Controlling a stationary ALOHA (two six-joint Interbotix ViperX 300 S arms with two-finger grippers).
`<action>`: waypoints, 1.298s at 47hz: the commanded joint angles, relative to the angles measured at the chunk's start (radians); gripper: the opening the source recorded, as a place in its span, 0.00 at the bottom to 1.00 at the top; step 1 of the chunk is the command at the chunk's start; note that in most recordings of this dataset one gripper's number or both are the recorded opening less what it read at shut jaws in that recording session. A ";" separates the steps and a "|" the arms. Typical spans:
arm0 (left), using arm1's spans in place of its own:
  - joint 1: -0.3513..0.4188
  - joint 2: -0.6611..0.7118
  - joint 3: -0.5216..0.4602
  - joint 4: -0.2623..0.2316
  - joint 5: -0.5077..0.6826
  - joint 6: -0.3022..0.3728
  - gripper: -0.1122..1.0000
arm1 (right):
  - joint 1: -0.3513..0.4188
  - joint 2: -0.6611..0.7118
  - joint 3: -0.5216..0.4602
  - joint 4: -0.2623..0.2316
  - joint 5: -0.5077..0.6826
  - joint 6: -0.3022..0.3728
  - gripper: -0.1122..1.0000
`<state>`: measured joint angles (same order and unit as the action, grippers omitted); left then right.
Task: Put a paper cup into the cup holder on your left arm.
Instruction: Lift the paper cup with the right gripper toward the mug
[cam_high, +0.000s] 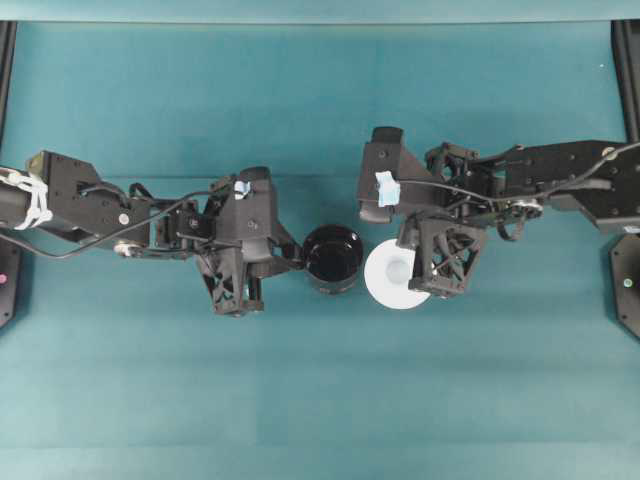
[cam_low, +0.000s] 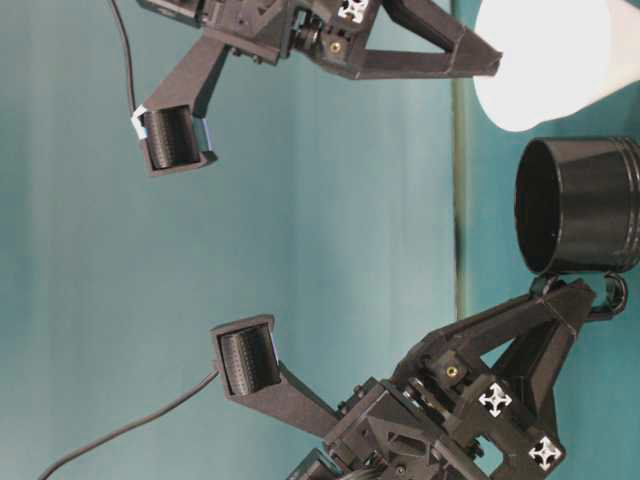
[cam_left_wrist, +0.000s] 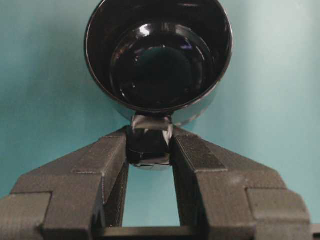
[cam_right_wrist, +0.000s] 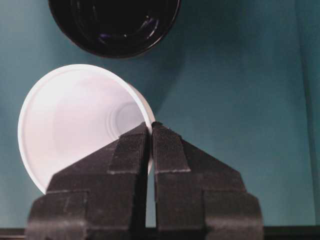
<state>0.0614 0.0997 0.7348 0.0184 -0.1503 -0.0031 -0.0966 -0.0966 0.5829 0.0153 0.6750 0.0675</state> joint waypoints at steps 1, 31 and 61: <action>0.000 -0.011 -0.017 0.003 -0.003 -0.002 0.39 | -0.002 -0.015 -0.023 0.008 -0.002 -0.005 0.12; -0.008 -0.011 -0.017 0.003 -0.002 -0.006 0.41 | -0.003 -0.020 -0.028 0.018 0.025 -0.003 0.12; -0.034 -0.025 -0.009 0.003 -0.003 -0.008 0.81 | -0.061 -0.095 -0.169 0.094 0.138 0.002 0.12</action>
<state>0.0337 0.0966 0.7332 0.0184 -0.1488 -0.0123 -0.1457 -0.1534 0.4755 0.1028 0.7900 0.0675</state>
